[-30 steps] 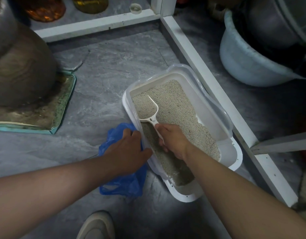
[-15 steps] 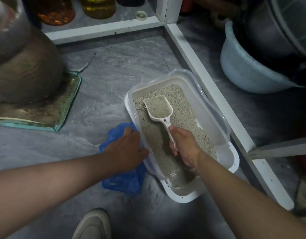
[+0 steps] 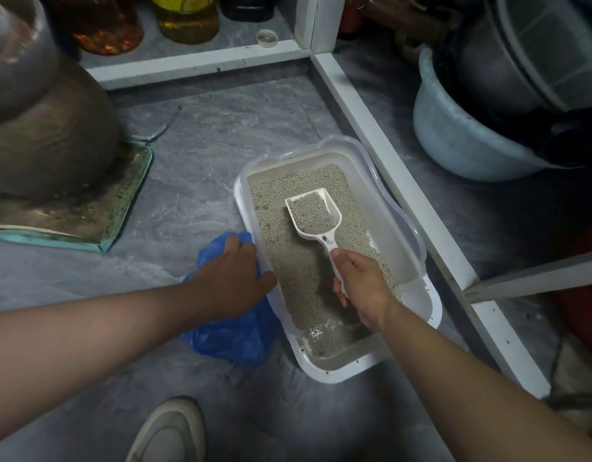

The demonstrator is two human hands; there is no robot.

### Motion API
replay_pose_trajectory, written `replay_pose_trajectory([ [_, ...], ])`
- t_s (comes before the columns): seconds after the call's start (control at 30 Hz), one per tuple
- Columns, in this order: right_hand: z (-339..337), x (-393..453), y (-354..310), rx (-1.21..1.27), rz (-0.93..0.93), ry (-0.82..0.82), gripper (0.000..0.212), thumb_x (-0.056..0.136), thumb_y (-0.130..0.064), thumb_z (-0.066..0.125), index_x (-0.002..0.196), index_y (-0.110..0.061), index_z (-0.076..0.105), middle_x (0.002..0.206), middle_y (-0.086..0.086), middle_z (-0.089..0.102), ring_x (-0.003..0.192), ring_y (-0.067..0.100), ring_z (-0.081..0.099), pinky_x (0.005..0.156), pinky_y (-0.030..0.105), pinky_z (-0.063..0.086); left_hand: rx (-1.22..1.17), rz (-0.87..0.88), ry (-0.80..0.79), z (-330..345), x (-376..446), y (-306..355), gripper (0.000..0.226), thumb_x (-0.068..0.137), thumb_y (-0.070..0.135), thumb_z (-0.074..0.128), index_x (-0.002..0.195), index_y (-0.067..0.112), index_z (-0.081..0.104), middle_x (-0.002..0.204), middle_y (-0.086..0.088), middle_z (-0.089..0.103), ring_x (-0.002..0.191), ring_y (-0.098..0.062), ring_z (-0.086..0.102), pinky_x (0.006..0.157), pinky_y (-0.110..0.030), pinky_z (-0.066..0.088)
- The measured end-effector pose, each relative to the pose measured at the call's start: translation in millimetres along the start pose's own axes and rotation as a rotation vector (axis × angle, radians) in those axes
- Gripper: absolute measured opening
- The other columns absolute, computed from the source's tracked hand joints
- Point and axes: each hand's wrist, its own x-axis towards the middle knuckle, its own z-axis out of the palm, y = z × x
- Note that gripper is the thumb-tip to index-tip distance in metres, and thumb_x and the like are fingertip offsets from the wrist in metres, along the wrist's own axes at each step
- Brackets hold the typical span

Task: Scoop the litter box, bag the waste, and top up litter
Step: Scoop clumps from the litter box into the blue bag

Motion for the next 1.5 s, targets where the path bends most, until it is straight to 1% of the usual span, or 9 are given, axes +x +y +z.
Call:
replay_pose_trajectory([
  [0.13, -5, -4, -2, -0.008, 0.009, 0.000, 0.022, 0.103, -0.035, 0.053, 0.111, -0.022, 0.069, 0.056, 0.007, 0.058, 0.041, 0.019, 0.043, 0.043, 0.028, 0.037, -0.034, 0.001, 0.037, 1, -3, -2, 0.062, 0.091, 0.062, 0.052, 0.129, 0.014, 0.046, 0.135, -0.007, 0.037, 0.124, -0.028, 0.049, 0.104, -0.045, 0.042],
  [0.3, -17, -9, -10, 0.011, -0.025, 0.034, 0.024, 0.104, -0.034, 0.051, 0.107, -0.018, 0.069, 0.055, 0.005, 0.056, 0.044, 0.020, 0.042, 0.044, 0.028, 0.036, -0.062, -0.010, 0.053, 1, -8, -5, 0.069, 0.087, 0.072, 0.046, 0.127, 0.016, 0.047, 0.141, -0.009, 0.036, 0.123, -0.026, 0.050, 0.101, -0.046, 0.044],
  [0.4, -19, -13, -9, 0.012, -0.025, 0.017, 0.021, 0.104, -0.034, 0.052, 0.104, -0.022, 0.068, 0.054, 0.004, 0.056, 0.046, 0.020, 0.043, 0.044, 0.029, 0.036, -0.060, -0.008, 0.072, 2, -12, -6, 0.069, 0.088, 0.070, 0.047, 0.130, 0.015, 0.045, 0.140, -0.008, 0.037, 0.121, -0.025, 0.051, 0.100, -0.044, 0.045],
  [0.57, -18, -17, -8, 0.003, -0.037, 0.017, 0.022, 0.103, -0.035, 0.053, 0.102, -0.020, 0.068, 0.055, 0.006, 0.057, 0.047, 0.021, 0.044, 0.045, 0.030, 0.037, -0.045, -0.010, 0.088, 3, -17, -9, 0.066, 0.090, 0.066, 0.050, 0.132, 0.015, 0.044, 0.141, -0.007, 0.037, 0.123, -0.025, 0.049, 0.100, -0.044, 0.043],
  [0.73, -19, -19, -9, 0.004, -0.055, 0.002, 0.023, 0.103, -0.036, 0.052, 0.106, -0.020, 0.069, 0.057, 0.007, 0.057, 0.048, 0.022, 0.045, 0.043, 0.029, 0.038, -0.036, -0.010, 0.094, 4, -22, -9, 0.063, 0.091, 0.063, 0.051, 0.131, 0.015, 0.045, 0.137, -0.007, 0.037, 0.122, -0.025, 0.049, 0.101, -0.042, 0.042],
  [0.9, -19, -23, -10, -0.002, -0.055, -0.001, 0.023, 0.103, -0.035, 0.053, 0.105, -0.019, 0.069, 0.058, 0.007, 0.057, 0.049, 0.022, 0.045, 0.044, 0.029, 0.038, -0.028, -0.009, 0.095, 4, -27, -9, 0.063, 0.091, 0.063, 0.051, 0.132, 0.015, 0.044, 0.137, -0.006, 0.037, 0.120, -0.025, 0.050, 0.097, -0.041, 0.043],
  [1.27, -30, -30, -10, 0.006, -0.049, 0.016, 0.023, 0.103, -0.038, 0.053, 0.109, -0.022, 0.069, 0.056, 0.006, 0.057, 0.052, 0.025, 0.045, 0.045, 0.029, 0.037, -0.039, -0.005, 0.095, 4, -33, -4, 0.063, 0.091, 0.062, 0.051, 0.133, 0.014, 0.043, 0.138, -0.006, 0.036, 0.121, -0.026, 0.050, 0.099, -0.042, 0.042],
  [1.37, -32, -35, -8, -0.021, -0.043, 0.009, 0.022, 0.102, -0.039, 0.053, 0.107, -0.024, 0.068, 0.056, 0.007, 0.057, 0.054, 0.027, 0.046, 0.047, 0.032, 0.038, -0.044, 0.000, 0.092, 4, -34, -5, 0.062, 0.092, 0.061, 0.051, 0.133, 0.016, 0.043, 0.137, -0.005, 0.036, 0.120, -0.025, 0.051, 0.097, -0.041, 0.043],
  [1.5, -32, -41, -10, -0.025, -0.039, 0.020, 0.023, 0.103, -0.038, 0.052, 0.103, -0.021, 0.068, 0.058, 0.009, 0.057, 0.054, 0.027, 0.046, 0.046, 0.031, 0.038, -0.041, -0.018, 0.081, 5, -35, -7, 0.064, 0.090, 0.063, 0.051, 0.134, 0.019, 0.042, 0.138, -0.004, 0.036, 0.122, -0.027, 0.050, 0.099, -0.043, 0.045],
])
